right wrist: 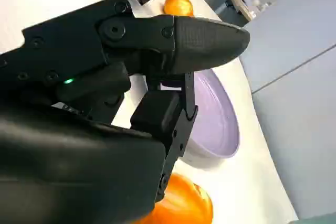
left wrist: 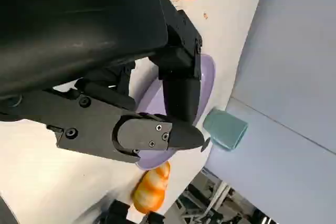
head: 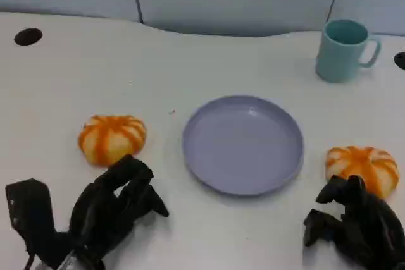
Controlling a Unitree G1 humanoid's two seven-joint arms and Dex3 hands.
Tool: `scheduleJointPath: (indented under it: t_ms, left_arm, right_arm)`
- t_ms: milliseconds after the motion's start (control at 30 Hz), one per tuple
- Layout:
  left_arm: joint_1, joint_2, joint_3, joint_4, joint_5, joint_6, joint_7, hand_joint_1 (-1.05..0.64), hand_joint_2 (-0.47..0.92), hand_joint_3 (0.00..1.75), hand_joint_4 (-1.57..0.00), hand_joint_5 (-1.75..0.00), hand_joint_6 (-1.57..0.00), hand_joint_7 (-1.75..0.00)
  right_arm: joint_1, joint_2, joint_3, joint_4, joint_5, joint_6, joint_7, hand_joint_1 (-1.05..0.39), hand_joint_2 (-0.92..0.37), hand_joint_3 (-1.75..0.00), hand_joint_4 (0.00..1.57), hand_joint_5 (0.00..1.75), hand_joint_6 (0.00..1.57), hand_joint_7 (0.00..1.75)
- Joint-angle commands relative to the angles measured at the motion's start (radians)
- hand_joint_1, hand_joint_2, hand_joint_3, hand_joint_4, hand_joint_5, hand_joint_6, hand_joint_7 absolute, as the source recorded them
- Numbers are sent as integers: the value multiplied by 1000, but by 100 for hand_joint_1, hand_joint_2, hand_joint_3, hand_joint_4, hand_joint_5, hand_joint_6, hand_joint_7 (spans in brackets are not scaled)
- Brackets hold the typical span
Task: Grasp the bread from the table and place it into the plate.
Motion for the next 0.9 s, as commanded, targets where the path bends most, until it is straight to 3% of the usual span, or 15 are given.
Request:
scheduleJointPath:
  t_ms: [33,900]
  left_arm:
    - [-1,18,5,7,1,-4,-5,-56,92,28,-69,-175,-50,-161]
    - [1,15,11,-5,-7,17,0,-54,92,29,-68,-175,-49,-161]
  right_arm:
    - [5,-13,-1,7,-6,-9,2,-43,-92,-52,120,129,106,114]
    - [3,-12,-5,6,1,4,-1,-42,-92,-52,120,129,105,114]
